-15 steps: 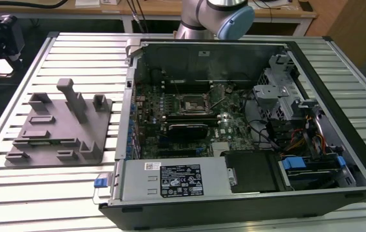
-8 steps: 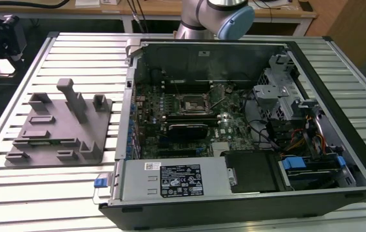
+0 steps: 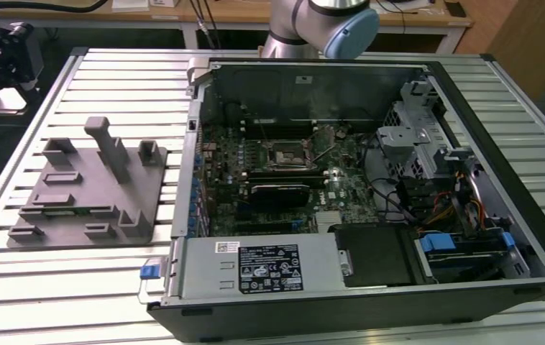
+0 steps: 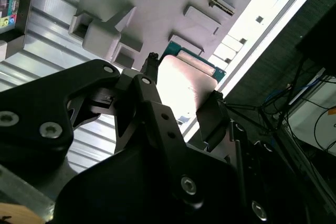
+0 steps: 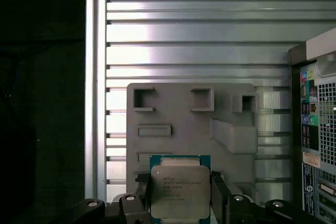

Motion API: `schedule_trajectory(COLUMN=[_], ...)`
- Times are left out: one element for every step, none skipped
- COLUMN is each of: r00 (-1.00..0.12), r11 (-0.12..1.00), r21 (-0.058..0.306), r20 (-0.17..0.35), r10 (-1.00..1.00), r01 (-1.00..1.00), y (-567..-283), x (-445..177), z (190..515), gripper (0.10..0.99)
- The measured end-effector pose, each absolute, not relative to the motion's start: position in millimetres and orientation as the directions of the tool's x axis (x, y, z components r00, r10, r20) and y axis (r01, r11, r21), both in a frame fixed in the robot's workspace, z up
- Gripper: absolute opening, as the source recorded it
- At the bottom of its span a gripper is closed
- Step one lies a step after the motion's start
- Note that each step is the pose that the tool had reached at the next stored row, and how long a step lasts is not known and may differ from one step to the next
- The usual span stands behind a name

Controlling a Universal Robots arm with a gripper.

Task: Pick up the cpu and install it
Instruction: 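Pick up the cpu and move it towards the insertion slot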

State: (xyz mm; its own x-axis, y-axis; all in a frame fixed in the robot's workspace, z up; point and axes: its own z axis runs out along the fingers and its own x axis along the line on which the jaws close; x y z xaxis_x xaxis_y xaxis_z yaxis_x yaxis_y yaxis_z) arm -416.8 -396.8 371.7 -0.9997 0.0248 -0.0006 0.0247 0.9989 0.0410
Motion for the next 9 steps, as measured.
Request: schedule_trajectory(r00=[-1.000,-1.000,-1.000,-1.000,-1.000,-1.000,-1.000,-1.000,-1.000], r11=[0.999,0.999,0.999,0.999,0.999,0.999,0.999,0.999,0.999], r21=[0.041,0.041,0.041,0.041,0.041,0.041,0.041,0.041,0.041], r20=[-0.001,-0.001,-0.001,-0.001,-0.001,0.000,-0.001,-0.001,-0.001], r10=[0.025,0.025,0.025,0.025,0.025,0.025,0.025,0.025,0.025], r01=[0.025,0.025,0.025,0.025,0.025,0.024,0.025,0.025,0.025], y=[-396.8,-396.9,-396.9,-396.8,-396.9,-396.9,-396.9,-396.9,-396.9], x=[-416.5,-416.0,-415.9,-415.7,-415.6,-414.9,-414.7,-414.7,-414.7], z=[371.7,371.8,371.7,371.7,371.7,371.8,371.8,371.7,371.7], gripper=[0.541,0.541,0.541,0.541,0.541,0.541,0.541,0.541,0.541])
